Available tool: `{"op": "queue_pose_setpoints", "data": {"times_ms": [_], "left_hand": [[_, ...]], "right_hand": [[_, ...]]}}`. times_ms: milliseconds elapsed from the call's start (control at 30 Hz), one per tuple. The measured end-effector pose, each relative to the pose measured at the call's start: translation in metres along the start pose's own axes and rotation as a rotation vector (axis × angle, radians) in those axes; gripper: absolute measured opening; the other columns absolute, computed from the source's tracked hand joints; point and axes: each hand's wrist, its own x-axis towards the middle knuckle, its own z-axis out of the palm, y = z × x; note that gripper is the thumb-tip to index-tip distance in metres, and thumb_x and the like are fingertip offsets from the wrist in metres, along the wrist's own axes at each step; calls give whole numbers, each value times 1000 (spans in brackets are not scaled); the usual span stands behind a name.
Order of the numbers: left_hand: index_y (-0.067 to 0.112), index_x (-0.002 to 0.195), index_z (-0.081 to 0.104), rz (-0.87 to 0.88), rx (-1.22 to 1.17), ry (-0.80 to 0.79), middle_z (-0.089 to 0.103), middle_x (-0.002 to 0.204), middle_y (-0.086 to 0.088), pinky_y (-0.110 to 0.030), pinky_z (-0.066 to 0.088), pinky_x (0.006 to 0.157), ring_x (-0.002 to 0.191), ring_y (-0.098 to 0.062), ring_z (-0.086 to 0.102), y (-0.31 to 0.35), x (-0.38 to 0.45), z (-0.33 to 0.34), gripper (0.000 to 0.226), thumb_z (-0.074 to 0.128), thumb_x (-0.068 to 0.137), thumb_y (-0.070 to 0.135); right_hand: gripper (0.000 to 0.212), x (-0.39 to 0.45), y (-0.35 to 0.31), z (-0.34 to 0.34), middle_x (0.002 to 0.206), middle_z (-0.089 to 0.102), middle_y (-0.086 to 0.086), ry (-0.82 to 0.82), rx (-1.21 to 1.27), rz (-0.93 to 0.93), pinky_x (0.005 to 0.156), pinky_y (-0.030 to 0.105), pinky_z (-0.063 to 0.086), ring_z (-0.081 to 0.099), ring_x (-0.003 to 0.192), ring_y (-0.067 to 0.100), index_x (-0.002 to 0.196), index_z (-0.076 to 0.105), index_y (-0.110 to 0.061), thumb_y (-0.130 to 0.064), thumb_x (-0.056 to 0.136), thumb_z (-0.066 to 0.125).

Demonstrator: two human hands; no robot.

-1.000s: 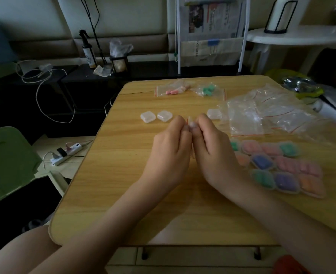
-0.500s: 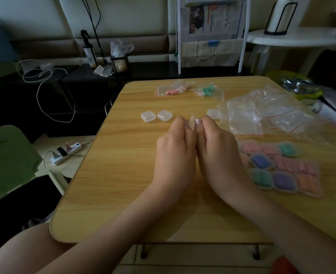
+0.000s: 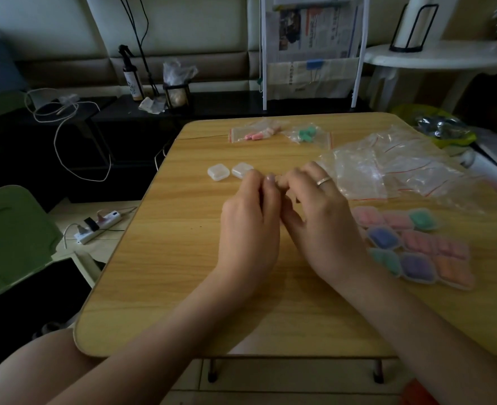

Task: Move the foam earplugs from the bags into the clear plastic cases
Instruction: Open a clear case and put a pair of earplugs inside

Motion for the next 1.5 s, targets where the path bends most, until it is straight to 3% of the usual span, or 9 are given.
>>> {"op": "queue_pose_setpoints", "data": {"times_ms": [267,367,433,533,733,867,1100,1300,1500], "left_hand": [[5,76,48,367,203,7,49,55,-2,-36,35,32,39,-16,42,-3,-4,0,28,39,97,23],[5,75,50,484,282,1,50,56,-1,-34,35,32,40,-16,42,-6,-3,0,27,40,96,19],[11,75,47,391,213,-1,46,57,5,-34,36,37,43,-11,41,-4,-3,-1,25,40,97,22],[16,76,46,-52,-133,31,46,61,7,-33,37,47,52,-8,42,6,4,-8,28,37,101,26],[20,107,61,-518,-296,-30,68,93,4,-26,52,76,87,-11,65,-10,30,-25,19,47,98,28],[12,94,67,-594,-473,-160,71,76,1,-32,55,86,82,-15,67,-10,31,-29,14,56,93,20],[8,88,58,-651,-745,-176,67,68,-2,-15,52,65,66,-8,63,-9,31,-29,7,62,88,13],[9,93,50,-681,-741,-91,67,64,-2,-19,55,61,60,-11,64,-10,28,-30,19,66,83,8],[8,84,52,-819,-867,-77,62,65,-4,-14,49,50,51,-6,59,-17,32,-28,15,67,82,9]], "right_hand": [[26,0,-2,2,86,43,5,-31,-7,111,61,27,37,41,77,19,68,43,-22,-22,91,34],[32,-2,-1,1,98,53,10,-54,-91,117,67,38,44,48,85,28,75,60,-15,-25,85,32],[45,-1,3,-1,111,56,10,-104,-153,136,76,40,42,51,95,30,101,68,-13,-35,87,31],[59,2,8,-4,122,52,2,-150,-245,181,81,36,37,48,107,23,137,49,-28,-57,90,27],[54,3,12,-5,120,49,-7,-117,43,228,89,29,43,42,109,8,140,42,-38,-46,87,50],[49,3,11,-5,116,51,-8,-94,169,247,89,33,48,48,109,13,136,47,-35,-45,88,49],[34,4,8,-6,115,44,-12,-166,280,281,93,32,47,49,112,16,120,56,-43,-31,89,62],[38,5,7,-5,114,47,-13,-219,318,311,94,37,49,51,111,15,118,63,-32,-38,81,70],[52,5,6,-6,105,51,-10,-128,187,277,84,16,41,52,102,12,109,67,-9,-49,76,67]]}}
